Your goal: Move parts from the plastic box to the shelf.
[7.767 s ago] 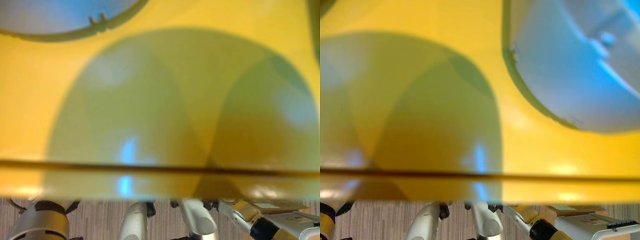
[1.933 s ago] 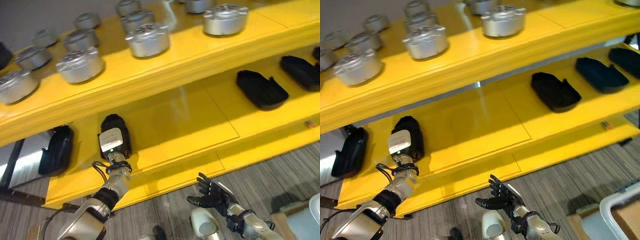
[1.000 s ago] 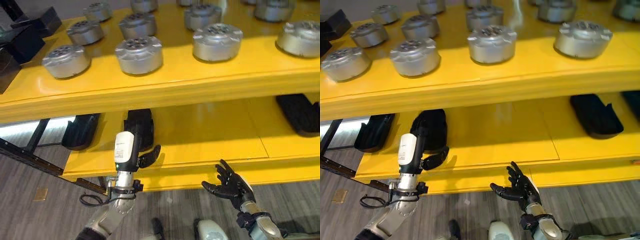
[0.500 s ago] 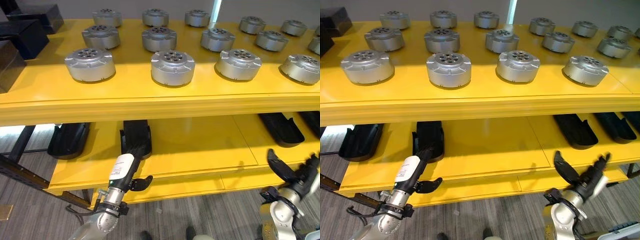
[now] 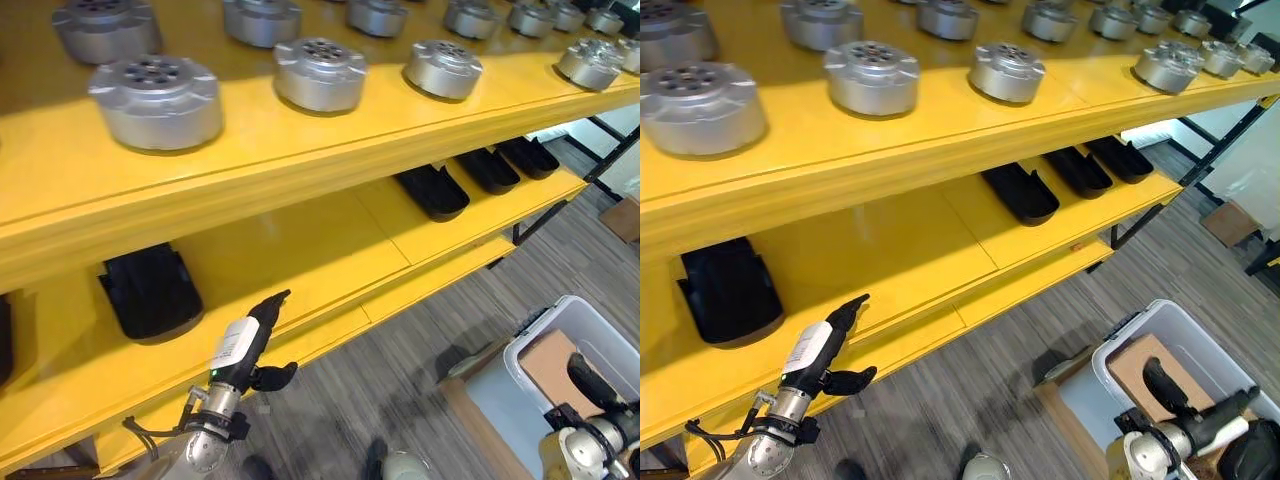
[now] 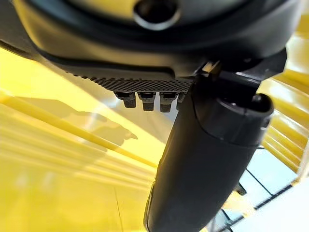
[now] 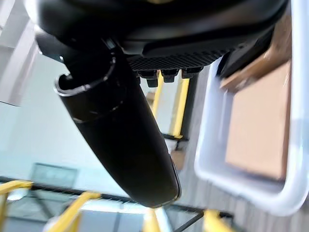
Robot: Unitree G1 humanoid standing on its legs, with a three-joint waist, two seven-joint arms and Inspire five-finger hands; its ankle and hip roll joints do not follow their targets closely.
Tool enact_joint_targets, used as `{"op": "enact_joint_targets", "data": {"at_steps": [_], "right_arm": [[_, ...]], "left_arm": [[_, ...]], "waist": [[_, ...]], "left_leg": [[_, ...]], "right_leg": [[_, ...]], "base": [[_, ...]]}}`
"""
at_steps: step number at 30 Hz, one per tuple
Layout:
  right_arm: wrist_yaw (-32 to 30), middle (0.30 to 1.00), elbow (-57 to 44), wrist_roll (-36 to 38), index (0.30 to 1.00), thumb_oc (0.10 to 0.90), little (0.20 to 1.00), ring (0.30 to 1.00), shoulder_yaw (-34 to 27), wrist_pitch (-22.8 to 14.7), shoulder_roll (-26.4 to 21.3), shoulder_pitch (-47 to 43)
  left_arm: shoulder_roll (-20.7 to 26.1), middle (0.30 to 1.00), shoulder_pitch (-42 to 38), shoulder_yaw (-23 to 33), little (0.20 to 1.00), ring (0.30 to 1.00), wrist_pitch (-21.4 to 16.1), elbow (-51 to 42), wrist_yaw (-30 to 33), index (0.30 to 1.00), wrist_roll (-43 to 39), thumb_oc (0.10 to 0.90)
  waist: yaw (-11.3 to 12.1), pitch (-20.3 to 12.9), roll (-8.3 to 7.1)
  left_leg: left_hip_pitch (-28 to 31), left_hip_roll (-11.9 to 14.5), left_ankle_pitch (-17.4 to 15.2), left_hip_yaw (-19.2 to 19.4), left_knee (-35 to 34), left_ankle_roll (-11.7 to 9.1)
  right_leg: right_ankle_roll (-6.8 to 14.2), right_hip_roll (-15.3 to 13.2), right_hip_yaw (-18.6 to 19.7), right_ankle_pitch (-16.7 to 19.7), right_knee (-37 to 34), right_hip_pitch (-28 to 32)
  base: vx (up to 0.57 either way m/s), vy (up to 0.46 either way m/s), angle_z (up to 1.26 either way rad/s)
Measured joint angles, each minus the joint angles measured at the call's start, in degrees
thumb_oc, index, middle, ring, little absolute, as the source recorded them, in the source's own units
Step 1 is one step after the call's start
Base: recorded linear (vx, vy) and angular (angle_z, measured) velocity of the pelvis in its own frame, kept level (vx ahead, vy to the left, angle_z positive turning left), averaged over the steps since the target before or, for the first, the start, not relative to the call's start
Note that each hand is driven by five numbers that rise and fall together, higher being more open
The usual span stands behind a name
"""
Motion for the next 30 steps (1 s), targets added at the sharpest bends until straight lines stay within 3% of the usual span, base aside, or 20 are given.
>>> {"op": "enact_joint_targets", "data": {"at_steps": [3, 4, 6, 8, 9, 10, 11, 12, 13, 14, 15, 17, 18, 19, 21, 22, 23, 26, 30], "right_arm": [[-0.5, 1.0, 0.0, 0.1, 1.0, 0.9, 1.0, 1.0, 0.8, 0.0, -1.0, -5.1], [-0.8, 1.0, -0.1, 0.1, 1.0, 0.9, 1.0, 1.0, 0.9, 0.1, -0.8, -5.9], [-0.6, 1.0, -1.1, 0.0, 1.0, 0.9, 1.0, 1.0, 3.7, 1.4, 0.0, -7.7], [-0.1, 1.0, -1.8, -0.9, 1.0, 0.9, 1.0, 1.0, 6.0, 2.1, 0.1, -6.4], [-0.3, 1.0, -1.9, -2.2, 1.0, 0.9, 1.0, 1.0, 5.6, 2.1, -0.5, -4.2], [-0.8, 1.0, -1.5, -2.4, 1.0, 0.9, 1.0, 1.0, 4.6, 2.4, -1.4, -4.0], [-0.9, 1.0, -1.1, -2.3, 1.0, 0.9, 1.0, 1.0, 4.3, 2.4, -1.7, -4.5], [0.0, 1.0, 1.1, -2.3, 1.0, 0.9, 1.0, 1.0, 5.3, 2.1, -2.5, -6.3], [1.6, 1.0, 3.9, -2.2, 1.0, 0.9, 1.0, 1.0, 6.3, 2.2, -3.7, -9.0], [2.5, 1.0, 4.8, -1.7, 1.0, 0.9, 1.0, 1.0, 6.0, 2.1, -4.9, -10.3], [3.5, 1.0, 5.1, -0.7, 1.0, 0.9, 1.0, 1.0, 4.7, 2.0, -5.8, -10.2], [4.4, 1.0, 5.6, 0.7, 1.0, 0.9, 1.0, 1.0, 2.3, 2.0, -6.0, -8.5], [4.6, 1.0, 4.4, 1.7, 1.0, 0.9, 1.0, 1.0, 0.8, 1.9, -5.5, -4.4], [4.6, 1.0, 3.4, 2.4, 1.0, 0.9, 1.0, 1.0, 0.3, 1.9, -5.2, -2.9], [4.8, 1.0, 2.0, 2.8, 1.0, 0.9, 1.0, 1.0, 0.2, 1.8, -5.0, -1.0], [5.1, 1.0, 0.3, 2.7, 1.0, 0.9, 1.0, 1.0, 0.3, 1.8, -4.7, 0.4], [5.4, 1.0, -2.1, 2.5, 1.0, 0.9, 1.0, 1.0, 0.6, 1.8, -3.7, 1.2], [6.5, 1.0, -6.4, 1.0, 1.0, 0.9, 1.0, 1.0, 5.0, 1.7, -2.5, 2.2], [8.0, 1.0, -6.4, 0.8, 1.0, 0.9, 1.0, 1.0, 6.6, 1.8, -2.4, 2.2]], "left_arm": [[-0.1, 1.0, 1.0, 0.1, 1.0, 1.0, 0.9, 0.2, 2.7, 1.0, -2.0, 0.9], [-0.3, 1.0, 1.0, 0.4, 1.0, 1.0, 1.0, 0.2, 4.0, 1.0, -2.6, 0.9], [-2.0, 1.0, 2.7, 4.1, 1.0, 1.0, 1.5, 0.6, 7.0, 1.0, -4.7, 0.9], [-4.6, 1.0, 3.2, 7.7, 1.0, 1.0, 1.8, 3.1, 10.0, 1.0, -6.6, 0.9], [-6.2, 1.0, 3.6, 8.7, 1.0, 1.0, 2.1, 3.1, 10.8, 1.0, -8.5, 0.9], [-5.8, 1.0, 3.6, 9.3, 1.0, 1.0, 1.3, 1.2, 11.1, 1.0, -8.5, 0.9], [-6.0, 1.0, 4.1, 9.7, 1.0, 1.0, 1.0, 0.3, 11.5, 1.0, -8.8, 0.9], [-6.3, 1.0, 5.2, 10.5, 1.0, 1.0, 0.5, -0.9, 12.5, 1.0, -9.5, 0.9], [-6.2, 1.0, 6.5, 10.5, 1.0, 1.0, 0.1, -1.5, 13.7, 1.0, -10.5, 0.9], [-6.2, 1.0, 6.5, 10.4, 1.0, 1.0, -0.1, -1.5, 13.8, 1.0, -10.5, 0.9], [-6.4, 1.0, 5.5, 10.4, 1.0, 1.0, -0.2, -1.4, 13.8, 1.0, -10.5, 0.9], [-6.4, 1.0, 3.2, 10.6, 1.0, 1.0, -0.3, -1.0, 13.7, 1.0, -10.9, 0.9], [-6.5, 1.0, -0.6, 10.9, 1.0, 1.0, -0.9, 0.7, 12.9, 1.0, -10.9, 0.9], [-6.4, 1.0, -2.4, 11.0, 1.0, 1.0, -1.3, 1.8, 12.3, 1.0, -10.9, 0.9], [-6.5, 1.0, -3.9, 11.1, 1.0, 1.0, -1.3, 2.3, 11.2, 1.0, -10.9, 0.9], [-6.9, 1.0, -4.3, 10.9, 1.0, 1.0, -1.4, 1.8, 10.1, 1.0, -10.7, 0.9], [-7.8, 1.0, -4.4, 10.6, 1.0, 1.0, -1.5, 1.2, 9.2, 1.0, -10.6, 0.9], [-10.4, 1.0, -3.8, 10.1, 1.0, 1.0, -1.3, 1.2, 8.8, 1.0, -10.7, 0.9], [-11.0, 1.0, -0.9, 9.2, 1.0, 1.0, -1.0, 1.2, 8.8, 1.0, -10.8, 0.9]], "waist": [[0.4, 1.2, 3.18], [0.0, 1.2, 3.65], [1.0, 1.3, 4.27], [1.5, 1.3, 3.35], [1.5, 0.9, 2.52], [1.5, 1.2, 1.69], [1.4, 1.5, 1.04], [3.2, 1.7, -0.34], [5.4, 1.6, -1.02], [5.7, 1.7, -0.39], [3.5, 2.1, 0.23], [1.4, 1.7, 1.25], [-1.2, 1.2, 0.7], [-2.3, 1.2, 0.51], [-3.7, 1.1, 1.02], [-4.7, 1.1, 1.99], [-6.6, 1.1, 2.89], [-6.5, 0.9, 3.46], [-5.1, 0.2, 4.55]], "left_leg": [[-0.9, 2.8, -0.1, 0.3, 3.6, -2.0], [-1.2, 4.0, -0.3, 1.5, 5.3, -4.7], [-1.2, 8.4, -1.0, 3.1, 9.0, -5.9], [1.9, 12.1, -0.6, 3.5, 12.4, -6.5], [3.5, 13.6, 0.8, 1.0, 14.2, -5.0], [3.3, 10.4, -3.0, -8.4, 9.6, -8.7], [3.4, 6.8, -4.2, -14.9, 6.5, -9.0], [4.8, 0.6, -6.4, -27.1, 2.7, -7.2], [5.7, -4.1, -8.2, -35.2, 0.8, -5.7], [4.9, -5.7, -8.8, -37.8, 0.2, -5.9], [3.2, -5.0, -8.5, -38.1, 0.4, -5.8], [2.1, -3.7, -6.8, -36.7, 0.6, -6.2], [-0.5, -3.4, -7.1, -32.6, 4.2, -5.9], [-1.0, -3.7, -7.4, -31.0, 5.4, -5.5], [-0.4, -3.4, -7.3, -29.1, 4.6, -5.5], [0.7, -2.8, -6.7, -27.7, 3.0, -5.7], [2.3, -3.0, -3.2, -25.4, 0.9, -6.0], [4.3, -5.1, -3.0, -21.7, -1.5, -4.5], [4.5, -6.8, -4.1, -22.4, -1.5, -3.2]], "right_leg": [[-2.5, 2.3, 0.3, -0.8, -3.7, -0.4], [-4.2, 3.2, -0.5, -1.9, -5.2, -0.9], [-6.9, 5.9, -3.5, -1.9, -3.9, -3.6], [-11.9, 7.0, -11.2, -5.7, 0.3, -4.4], [-12.7, 8.7, -6.3, -6.0, -0.9, -2.9], [-13.0, 9.7, -1.5, -4.9, -2.8, -3.6], [-14.0, 10.3, 1.8, -3.3, -3.9, -3.7], [-14.4, 10.9, 8.6, -1.8, -4.5, -4.6], [-14.3, 12.0, 15.6, 0.2, -6.4, -4.5], [-13.2, 13.2, 18.6, 1.0, -8.5, -3.7], [-13.1, 14.5, 19.4, 1.7, -9.5, -2.3], [-13.3, 16.0, 21.2, 1.8, -10.6, -0.6], [-13.4, 15.8, 22.1, 1.5, -11.1, 0.1], [-13.2, 15.4, 22.2, 1.4, -11.1, 0.0], [-12.2, 14.9, 21.4, 2.2, -11.6, 0.2], [-11.5, 14.9, 20.8, 3.2, -12.3, 0.3], [-10.4, 14.5, 20.9, 3.9, -13.7, 0.9], [-8.2, 11.1, 17.4, 4.8, -15.0, 0.9], [-7.4, 9.4, 17.0, 4.9, -14.7, 1.3]], "base": [[-0.21, -0.634, -0.69], [-0.16, -0.526, -0.94], [-0.11, -0.53, -1.23], [-0.04, -0.461, -1.42], [0.06, -0.2, -1.85], [0.11, -0.003, -1.83], [0.11, -0.033, -2.18], [0.06, -0.058, -2.77], [0.0, -0.055, -3.26], [-0.04, -0.03, -2.56], [-0.05, 0.02, -1.5], [-0.01, 0.099, -0.8], [0.01, 0.124, -0.76], [0.01, 0.093, -0.77], [-0.01, 0.039, -0.74], [-0.03, 0.008, -0.77], [-0.03, -0.002, -0.71], [-0.01, -0.002, -0.54], [-0.03, -0.138, 0.05]]}}
